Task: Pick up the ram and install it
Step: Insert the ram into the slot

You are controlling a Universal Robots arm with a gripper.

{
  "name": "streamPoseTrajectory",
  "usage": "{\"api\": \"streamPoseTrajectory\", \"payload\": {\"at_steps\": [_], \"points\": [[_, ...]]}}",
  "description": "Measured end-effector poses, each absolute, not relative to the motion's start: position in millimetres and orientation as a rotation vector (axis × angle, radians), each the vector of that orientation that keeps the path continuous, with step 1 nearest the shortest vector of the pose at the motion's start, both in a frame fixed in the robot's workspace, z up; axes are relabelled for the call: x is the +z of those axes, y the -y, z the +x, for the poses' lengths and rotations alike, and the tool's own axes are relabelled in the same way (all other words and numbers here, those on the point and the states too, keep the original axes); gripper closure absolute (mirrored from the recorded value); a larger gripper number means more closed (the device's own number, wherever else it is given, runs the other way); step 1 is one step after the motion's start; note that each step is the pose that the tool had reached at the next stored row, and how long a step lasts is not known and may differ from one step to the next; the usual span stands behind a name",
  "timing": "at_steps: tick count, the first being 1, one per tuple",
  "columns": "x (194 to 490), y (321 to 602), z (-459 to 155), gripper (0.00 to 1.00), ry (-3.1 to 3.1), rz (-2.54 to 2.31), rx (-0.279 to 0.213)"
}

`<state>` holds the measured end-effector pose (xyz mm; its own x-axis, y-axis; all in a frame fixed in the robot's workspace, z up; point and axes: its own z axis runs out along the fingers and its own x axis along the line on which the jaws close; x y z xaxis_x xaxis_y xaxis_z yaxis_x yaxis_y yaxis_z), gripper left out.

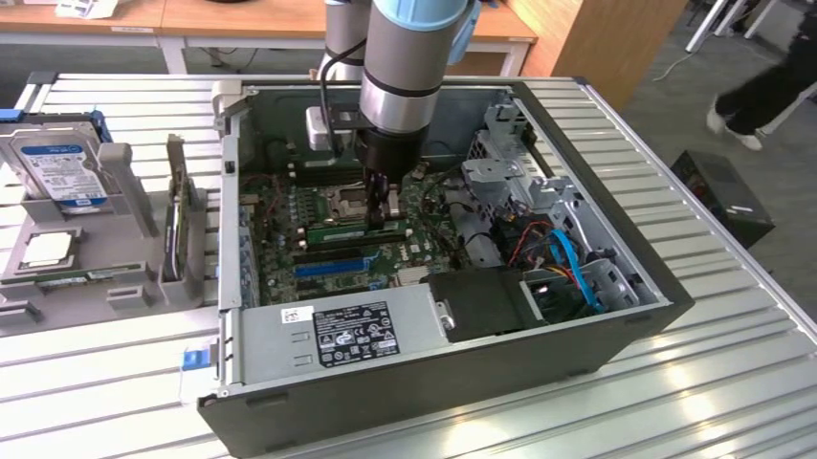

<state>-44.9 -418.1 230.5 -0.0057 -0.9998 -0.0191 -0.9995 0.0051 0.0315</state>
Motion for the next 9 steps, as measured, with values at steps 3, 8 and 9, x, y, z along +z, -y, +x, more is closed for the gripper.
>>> {"api": "streamPoseTrajectory", "payload": {"at_steps": [3,8,9], "points": [[230.5,418.1,-44.8,0.88,2.221,2.209,-0.056],[230.6,418.1,-44.7,0.88,2.217,2.206,-0.063],[230.6,418.1,-44.8,0.88,2.217,2.205,-0.064]]}}
